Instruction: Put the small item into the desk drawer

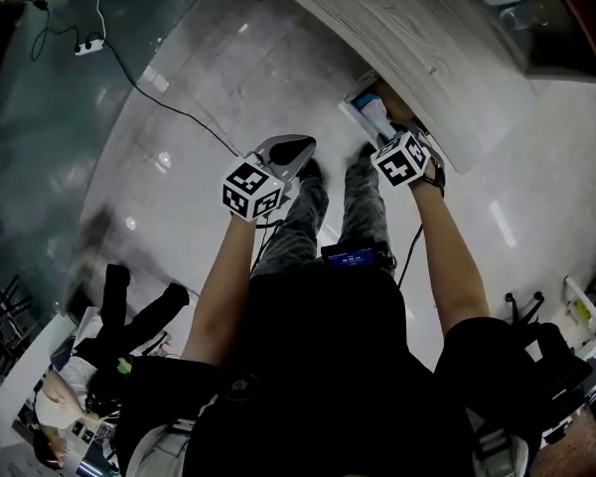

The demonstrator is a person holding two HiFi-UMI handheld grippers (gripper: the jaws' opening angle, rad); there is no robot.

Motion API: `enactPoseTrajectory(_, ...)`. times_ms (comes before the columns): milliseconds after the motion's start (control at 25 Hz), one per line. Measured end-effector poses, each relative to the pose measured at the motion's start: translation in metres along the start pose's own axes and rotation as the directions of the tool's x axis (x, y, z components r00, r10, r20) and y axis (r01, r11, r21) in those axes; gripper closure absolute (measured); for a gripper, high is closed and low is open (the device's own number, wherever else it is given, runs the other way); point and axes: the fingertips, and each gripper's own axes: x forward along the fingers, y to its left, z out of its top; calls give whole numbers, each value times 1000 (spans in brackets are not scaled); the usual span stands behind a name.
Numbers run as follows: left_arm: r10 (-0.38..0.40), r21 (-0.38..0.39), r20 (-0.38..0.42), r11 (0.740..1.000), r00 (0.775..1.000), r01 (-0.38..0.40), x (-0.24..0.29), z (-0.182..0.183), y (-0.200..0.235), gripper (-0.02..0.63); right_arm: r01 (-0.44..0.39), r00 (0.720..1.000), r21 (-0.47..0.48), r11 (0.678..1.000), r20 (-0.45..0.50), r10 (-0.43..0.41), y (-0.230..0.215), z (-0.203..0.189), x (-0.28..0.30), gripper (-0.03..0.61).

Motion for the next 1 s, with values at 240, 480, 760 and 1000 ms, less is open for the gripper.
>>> enactPoseTrajectory(240, -11, 15, 8, 1000, 1000, 11, -8, 9, -9, 612, 34, 999, 28, 999, 25, -35, -4, -1, -27, 488)
enactPoseTrajectory(480, -29, 37, 8, 999, 1000, 29, -16, 19, -17, 612, 70, 996, 61, 996, 43, -73, -5, -2, -56, 527)
enactPoseTrajectory(760, -51, 75, 12, 996, 999, 50, -22, 30, -31, 612, 93, 991, 92, 991, 84, -101, 0, -5, -88, 549)
enactPoseTrajectory(1000, -68, 97, 9, 993, 998, 67, -28, 34, -39, 612, 97, 982, 153, 983, 147, -120, 3, 0, -113, 575)
